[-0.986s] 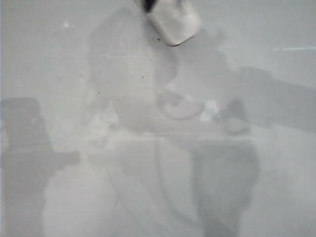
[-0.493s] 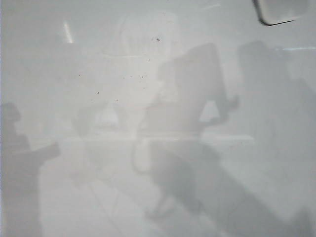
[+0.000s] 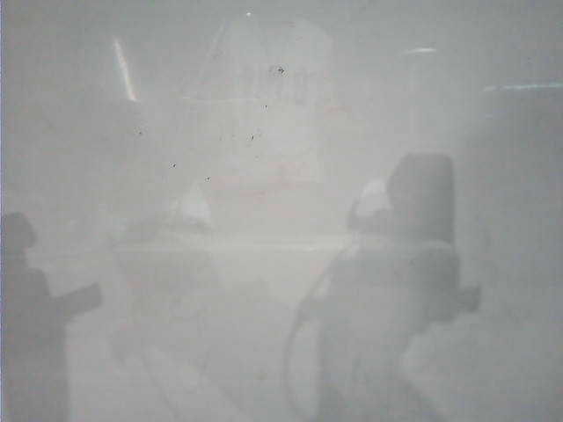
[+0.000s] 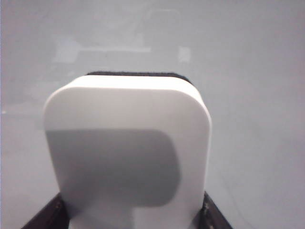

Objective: Grab the whiteboard eraser that is attached to the surface of the whiteboard and use it to clean the writing on the whiteboard.

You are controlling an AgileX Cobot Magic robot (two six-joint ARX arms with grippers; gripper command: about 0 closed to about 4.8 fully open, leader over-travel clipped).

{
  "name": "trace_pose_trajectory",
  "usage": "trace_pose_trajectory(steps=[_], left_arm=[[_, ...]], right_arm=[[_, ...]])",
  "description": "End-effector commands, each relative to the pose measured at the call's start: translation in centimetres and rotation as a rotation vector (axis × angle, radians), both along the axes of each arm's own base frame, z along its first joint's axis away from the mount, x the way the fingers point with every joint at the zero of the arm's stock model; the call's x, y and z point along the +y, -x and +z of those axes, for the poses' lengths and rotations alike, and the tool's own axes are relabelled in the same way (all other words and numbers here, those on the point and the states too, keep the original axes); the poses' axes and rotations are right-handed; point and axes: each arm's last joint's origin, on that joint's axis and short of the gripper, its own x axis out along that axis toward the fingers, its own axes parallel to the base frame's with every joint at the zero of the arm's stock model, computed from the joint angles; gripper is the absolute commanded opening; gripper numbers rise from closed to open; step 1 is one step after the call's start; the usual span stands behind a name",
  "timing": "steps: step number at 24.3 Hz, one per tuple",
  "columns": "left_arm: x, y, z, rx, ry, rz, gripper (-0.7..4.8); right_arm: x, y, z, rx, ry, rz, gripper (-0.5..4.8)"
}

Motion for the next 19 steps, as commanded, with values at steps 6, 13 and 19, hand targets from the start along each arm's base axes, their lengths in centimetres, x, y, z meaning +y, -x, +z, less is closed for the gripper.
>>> trace_pose_trajectory(steps=[6,13,19], left_arm=[[-0.4,-0.6,-2.1,0.022,-0.037,-0.119,-0.05],[-0.5,-0.7,-3.1,0.079,-0.201,-0.151,-0.05],[-0.5,-0.7,-3.1,0.083,-0.223,-0.147,-0.05]], right_arm=[[-0.3,0.4,-3.2,-0.031,-0.043,0.071,1.47],[0.5,0.1,-5.0,-0.025,-0.030,0.161,1.48],[0.7,-0.4,-6.5,-0.005,-0.001,0.109,1.48]])
